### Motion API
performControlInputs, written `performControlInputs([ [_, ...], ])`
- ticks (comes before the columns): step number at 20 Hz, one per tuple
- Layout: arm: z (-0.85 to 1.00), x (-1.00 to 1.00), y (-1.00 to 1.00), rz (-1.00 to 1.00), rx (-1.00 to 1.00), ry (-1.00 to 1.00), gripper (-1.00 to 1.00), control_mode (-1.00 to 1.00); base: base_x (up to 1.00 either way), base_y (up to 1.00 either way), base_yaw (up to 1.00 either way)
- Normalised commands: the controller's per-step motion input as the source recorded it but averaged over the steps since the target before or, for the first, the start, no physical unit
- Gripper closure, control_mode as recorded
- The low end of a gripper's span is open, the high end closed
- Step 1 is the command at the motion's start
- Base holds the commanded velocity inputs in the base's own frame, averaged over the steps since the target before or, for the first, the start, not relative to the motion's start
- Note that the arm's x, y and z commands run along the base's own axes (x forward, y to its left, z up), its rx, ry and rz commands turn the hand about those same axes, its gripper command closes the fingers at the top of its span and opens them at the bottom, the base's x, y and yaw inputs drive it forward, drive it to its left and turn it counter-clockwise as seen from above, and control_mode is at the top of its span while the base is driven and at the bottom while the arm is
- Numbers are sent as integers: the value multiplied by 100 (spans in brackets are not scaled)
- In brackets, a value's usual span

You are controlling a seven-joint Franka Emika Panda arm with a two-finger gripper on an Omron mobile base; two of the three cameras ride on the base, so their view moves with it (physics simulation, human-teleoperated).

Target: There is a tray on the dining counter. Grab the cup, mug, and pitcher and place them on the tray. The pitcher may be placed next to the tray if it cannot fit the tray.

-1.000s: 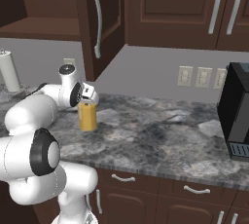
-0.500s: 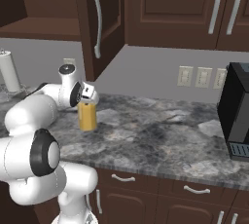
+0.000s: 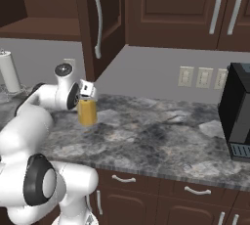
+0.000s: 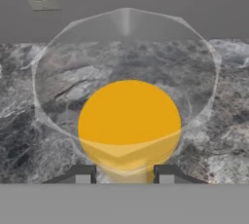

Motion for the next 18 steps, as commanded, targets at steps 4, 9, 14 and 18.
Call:
performControlInputs([
  [4, 39, -54, -1, 4, 0, -17, 100, -100, 0, 0, 0],
  [9, 49, -51, -4, 0, 0, -11, 100, -100, 0, 0, 0],
  [14, 57, -36, -5, 0, 0, -3, 100, -100, 0, 0, 0],
  [18, 63, -23, -3, 0, 0, 0, 100, -100, 0, 0, 0],
])
